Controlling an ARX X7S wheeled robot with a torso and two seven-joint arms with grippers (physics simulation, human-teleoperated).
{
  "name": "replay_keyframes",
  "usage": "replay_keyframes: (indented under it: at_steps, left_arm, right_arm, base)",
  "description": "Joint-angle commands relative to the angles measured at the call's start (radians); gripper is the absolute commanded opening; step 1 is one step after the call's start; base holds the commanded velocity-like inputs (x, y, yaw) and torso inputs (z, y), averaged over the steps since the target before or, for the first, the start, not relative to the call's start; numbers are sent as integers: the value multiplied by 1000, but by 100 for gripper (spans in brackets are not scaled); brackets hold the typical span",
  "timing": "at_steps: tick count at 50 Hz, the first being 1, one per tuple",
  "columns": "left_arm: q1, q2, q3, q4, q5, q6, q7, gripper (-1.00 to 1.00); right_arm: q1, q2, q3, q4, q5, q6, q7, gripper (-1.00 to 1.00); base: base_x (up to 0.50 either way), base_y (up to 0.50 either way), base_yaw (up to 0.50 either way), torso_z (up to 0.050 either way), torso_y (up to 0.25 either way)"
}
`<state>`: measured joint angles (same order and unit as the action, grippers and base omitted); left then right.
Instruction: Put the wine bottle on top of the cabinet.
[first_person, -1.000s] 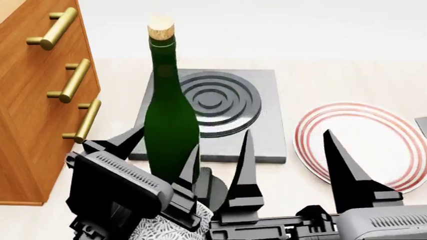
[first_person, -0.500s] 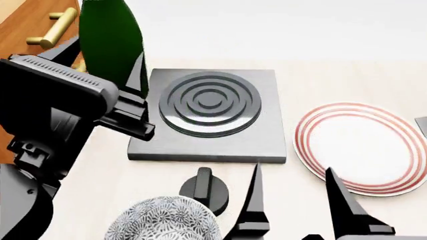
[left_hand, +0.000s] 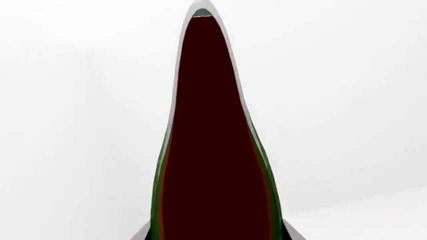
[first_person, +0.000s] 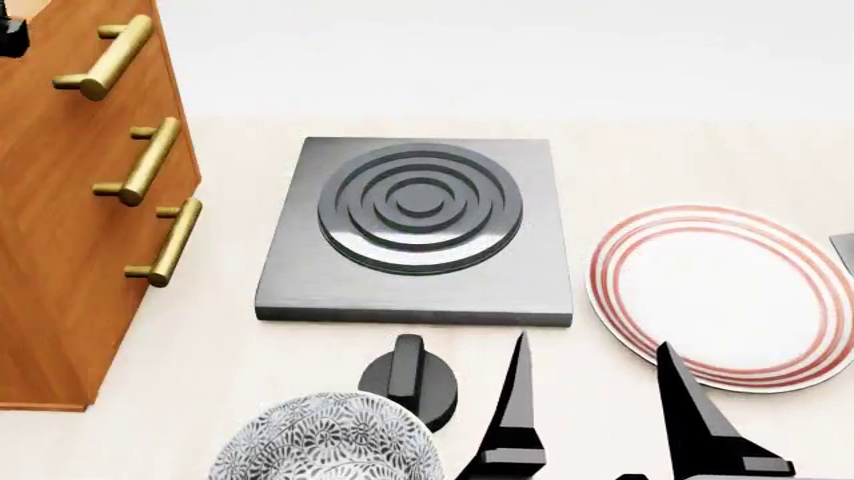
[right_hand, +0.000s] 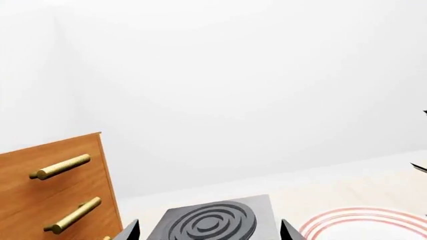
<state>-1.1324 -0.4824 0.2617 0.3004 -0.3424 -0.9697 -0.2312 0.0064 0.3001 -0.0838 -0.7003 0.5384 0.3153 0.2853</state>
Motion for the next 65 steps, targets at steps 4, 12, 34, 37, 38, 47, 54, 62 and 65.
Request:
replay_keyframes:
  at_steps: [4, 12, 34, 37, 38, 47, 54, 62, 65]
  left_arm:
    - [-166, -96, -42, -116, 12, -82, 5, -100]
    - [-259, -91, -11, -272, 43, -68, 20, -100]
    - [-438, -43, 20, -597, 54, 6, 97, -100]
    - [-439, -33, 9, -608, 42, 15, 105, -100]
    - [-437, -31, 4, -609, 39, 17, 104, -100]
    - [-454, -17, 22, -640, 33, 49, 141, -100]
    - [-476, 21, 35, -701, 38, 82, 147, -100]
    - [-470, 38, 44, -732, 44, 105, 145, -100]
    - [-458, 42, 41, -735, 42, 111, 142, -100]
  right_arm:
    - [-2, 6, 5, 5, 9, -9, 3, 100]
    - [-3, 9, 4, 8, 12, -13, 5, 100]
    - [-6, 14, 1, 22, 15, -27, 8, 100]
    - [-6, 14, 1, 26, 14, -29, 8, 100]
    - [-6, 15, -1, 26, 13, -30, 8, 100]
    - [-6, 17, -4, 31, 13, -33, 10, 100]
    - [-7, 18, -7, 33, 15, -34, 13, 100]
    - [-7, 20, -5, 33, 19, -39, 15, 100]
    - [-7, 21, -6, 34, 20, -40, 16, 100]
  base:
    - [0, 0, 0, 0, 0]
    - [0, 0, 0, 1, 1]
    - [0, 0, 0, 0, 1]
    - [0, 0, 0, 0, 0]
    - [0, 0, 0, 0, 0]
    - [0, 0, 0, 0, 1]
    - [0, 0, 0, 1, 1]
    - [0, 0, 0, 0, 0]
    - [0, 0, 0, 0, 0]
